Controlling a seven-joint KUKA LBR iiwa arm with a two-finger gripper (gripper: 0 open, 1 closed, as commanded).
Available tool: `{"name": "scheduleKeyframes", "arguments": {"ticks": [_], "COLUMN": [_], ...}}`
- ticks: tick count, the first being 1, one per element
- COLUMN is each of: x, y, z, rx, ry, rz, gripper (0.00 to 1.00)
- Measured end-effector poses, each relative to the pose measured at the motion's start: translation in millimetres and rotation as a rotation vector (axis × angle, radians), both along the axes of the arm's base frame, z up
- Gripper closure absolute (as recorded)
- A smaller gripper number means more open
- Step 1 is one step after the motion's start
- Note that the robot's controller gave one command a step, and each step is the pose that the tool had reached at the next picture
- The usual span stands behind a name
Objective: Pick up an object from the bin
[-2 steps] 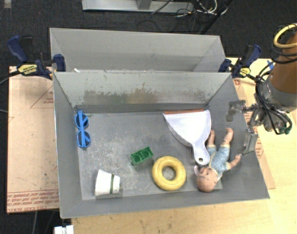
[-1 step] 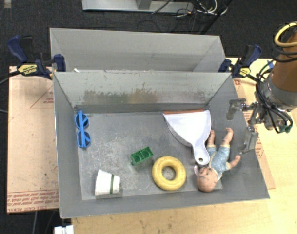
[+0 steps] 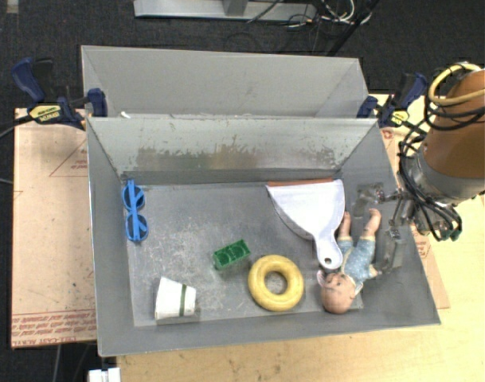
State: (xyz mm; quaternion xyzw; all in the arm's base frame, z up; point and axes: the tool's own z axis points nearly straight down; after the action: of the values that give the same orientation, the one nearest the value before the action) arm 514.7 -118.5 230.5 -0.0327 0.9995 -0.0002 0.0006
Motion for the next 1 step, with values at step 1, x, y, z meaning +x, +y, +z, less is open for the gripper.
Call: {"name": "scheduleKeyframes", "arguments": {"ticks": [1], "x": [-12.1], "y": [15.7], "z": [-4.1], "rx": [0.003], "ry": [0.006], "rz": [0.033], "gripper": [0.00]}}
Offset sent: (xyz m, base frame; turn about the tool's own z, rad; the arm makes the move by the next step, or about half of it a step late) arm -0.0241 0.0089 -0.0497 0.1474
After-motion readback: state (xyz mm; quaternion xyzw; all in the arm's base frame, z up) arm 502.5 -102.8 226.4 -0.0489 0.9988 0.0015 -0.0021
